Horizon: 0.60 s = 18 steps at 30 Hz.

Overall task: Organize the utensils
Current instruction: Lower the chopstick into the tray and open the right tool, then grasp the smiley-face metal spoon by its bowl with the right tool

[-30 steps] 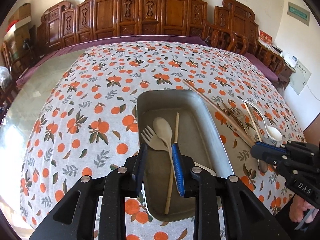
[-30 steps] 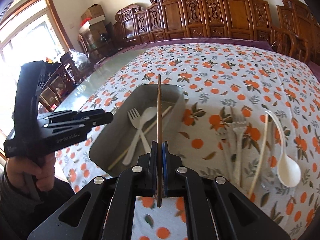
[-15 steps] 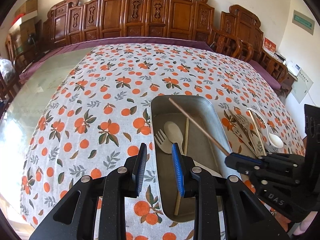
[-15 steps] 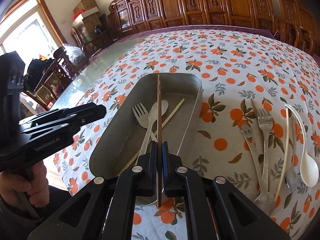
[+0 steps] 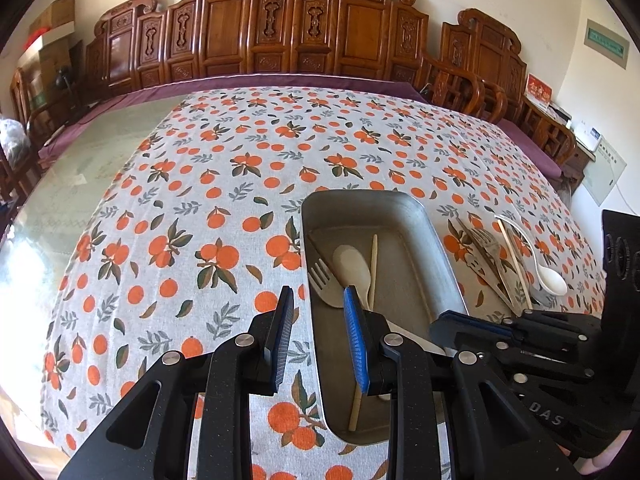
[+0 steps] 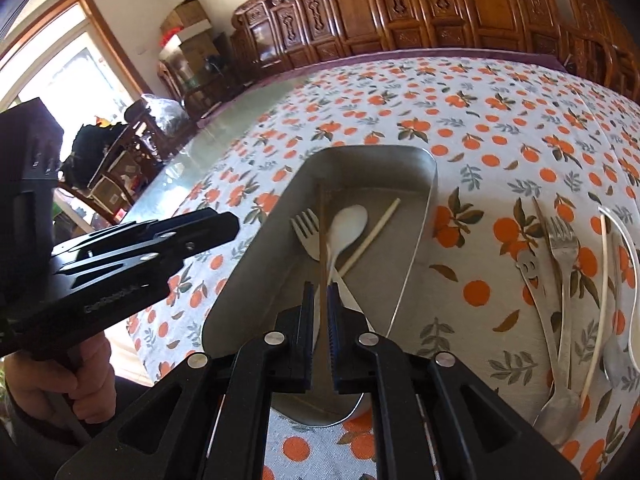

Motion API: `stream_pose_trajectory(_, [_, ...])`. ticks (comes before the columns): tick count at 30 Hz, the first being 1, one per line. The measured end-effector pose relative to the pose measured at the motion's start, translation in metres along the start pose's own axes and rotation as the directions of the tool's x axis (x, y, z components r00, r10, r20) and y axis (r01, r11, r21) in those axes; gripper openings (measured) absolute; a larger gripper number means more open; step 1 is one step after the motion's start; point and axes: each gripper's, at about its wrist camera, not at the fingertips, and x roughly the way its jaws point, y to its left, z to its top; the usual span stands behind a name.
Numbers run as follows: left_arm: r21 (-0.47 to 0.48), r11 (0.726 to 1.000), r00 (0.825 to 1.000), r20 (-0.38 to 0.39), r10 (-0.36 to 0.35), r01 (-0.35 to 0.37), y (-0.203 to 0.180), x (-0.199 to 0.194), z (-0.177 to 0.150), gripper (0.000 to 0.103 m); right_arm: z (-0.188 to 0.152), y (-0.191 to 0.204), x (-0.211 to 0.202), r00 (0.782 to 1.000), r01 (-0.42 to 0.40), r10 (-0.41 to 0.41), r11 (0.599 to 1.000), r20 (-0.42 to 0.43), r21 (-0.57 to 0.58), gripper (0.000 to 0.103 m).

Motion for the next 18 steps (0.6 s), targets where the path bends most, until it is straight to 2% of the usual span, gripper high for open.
stream_pose_trajectory(5, [0.014, 1.0, 1.0, -0.005, -0.009, 0.009, -0.006, 0.002, -0.001, 0.025, -0.001, -0.018, -0.028, 0.998, 0.04, -0.038, 0.999, 0.05, -0.027, 0.01])
stream_pose_trajectory(9, [0.033, 0.999, 1.0, 0.002, -0.032, 0.031, -0.019, 0.001, -0.001, 0.042, -0.001, -0.047, -0.056, 0.991, 0.103, -0.1, 0.994, 0.085, -0.024, 0.01])
stream_pose_trajectory(10, [0.038, 0.998, 0.999, 0.004, -0.04, 0.04, -0.022, 0.001, -0.001, 0.048, -0.002, -0.055, -0.062, 0.988, 0.123, -0.12, 0.992, 0.092, -0.025, 0.01])
stream_pose_trajectory(16, [0.082, 0.994, 0.998, 0.005, -0.069, 0.069, -0.043, 0.001, -0.004, 0.062, -0.007, -0.096, -0.095, 0.966, 0.226, -0.222, 0.974, 0.129, -0.015, 0.01])
stream_pose_trajectory(18, [0.095, 0.992, 0.997, 0.009, -0.079, 0.078, -0.05, -0.001, -0.005, 0.064, -0.011, -0.106, -0.102, 0.959, 0.255, -0.25, 0.967, 0.137, -0.019, 0.01])
